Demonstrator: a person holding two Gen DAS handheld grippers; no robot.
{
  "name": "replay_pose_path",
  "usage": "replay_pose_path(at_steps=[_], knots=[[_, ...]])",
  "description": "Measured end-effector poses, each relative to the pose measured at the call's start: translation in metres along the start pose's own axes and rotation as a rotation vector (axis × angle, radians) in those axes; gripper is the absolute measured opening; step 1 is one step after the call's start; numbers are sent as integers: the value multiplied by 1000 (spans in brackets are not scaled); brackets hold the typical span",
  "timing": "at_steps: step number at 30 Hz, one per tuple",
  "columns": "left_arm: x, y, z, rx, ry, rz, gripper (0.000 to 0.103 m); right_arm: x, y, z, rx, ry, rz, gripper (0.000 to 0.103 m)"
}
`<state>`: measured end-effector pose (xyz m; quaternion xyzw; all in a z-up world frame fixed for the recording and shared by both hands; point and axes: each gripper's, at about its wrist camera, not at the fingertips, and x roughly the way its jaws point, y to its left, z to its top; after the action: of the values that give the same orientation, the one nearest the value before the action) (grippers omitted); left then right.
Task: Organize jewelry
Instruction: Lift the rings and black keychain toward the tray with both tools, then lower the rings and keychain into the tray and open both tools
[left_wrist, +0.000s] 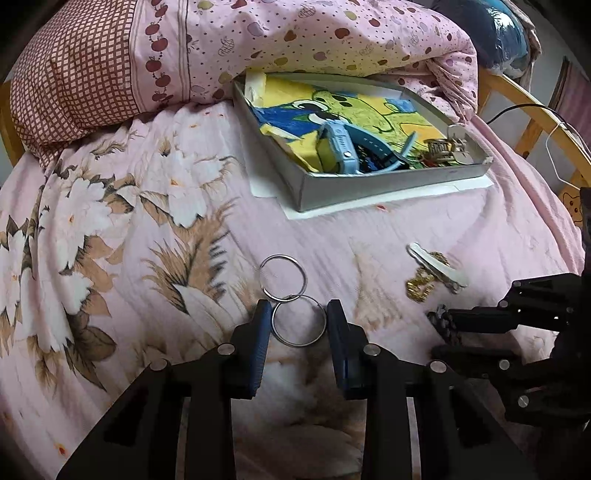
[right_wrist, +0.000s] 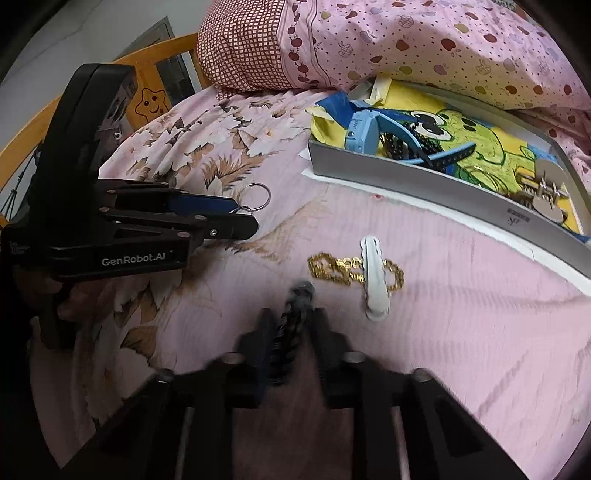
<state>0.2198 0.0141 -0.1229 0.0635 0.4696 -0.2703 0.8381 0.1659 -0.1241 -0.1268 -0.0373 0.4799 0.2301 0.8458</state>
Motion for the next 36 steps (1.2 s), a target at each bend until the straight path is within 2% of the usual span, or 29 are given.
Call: replay_pose_path(at_steps=[6, 12, 17, 26, 31, 36], knots=[[-8, -17, -9, -15, 26, -21, 26, -13, -11, -5, 47, -14, 28, 12], [-18, -28, -15, -97, 41, -44, 26, -33, -20, -18, 58, -46, 22, 12], [-29, -40, -15, -174, 33, -92, 26, -52, -40, -30, 123, -84, 11, 12], [-39, -85, -14, -180, 15, -151, 26, -76, -71, -47, 189, -145, -13, 12], [-46, -97, 9, -197, -23, -176, 26, -90, -88, -42, 183, -193, -46, 12], [-42, -99, 54, -193, -52, -211, 26, -105, -114, -18, 170, -249, -83, 12]])
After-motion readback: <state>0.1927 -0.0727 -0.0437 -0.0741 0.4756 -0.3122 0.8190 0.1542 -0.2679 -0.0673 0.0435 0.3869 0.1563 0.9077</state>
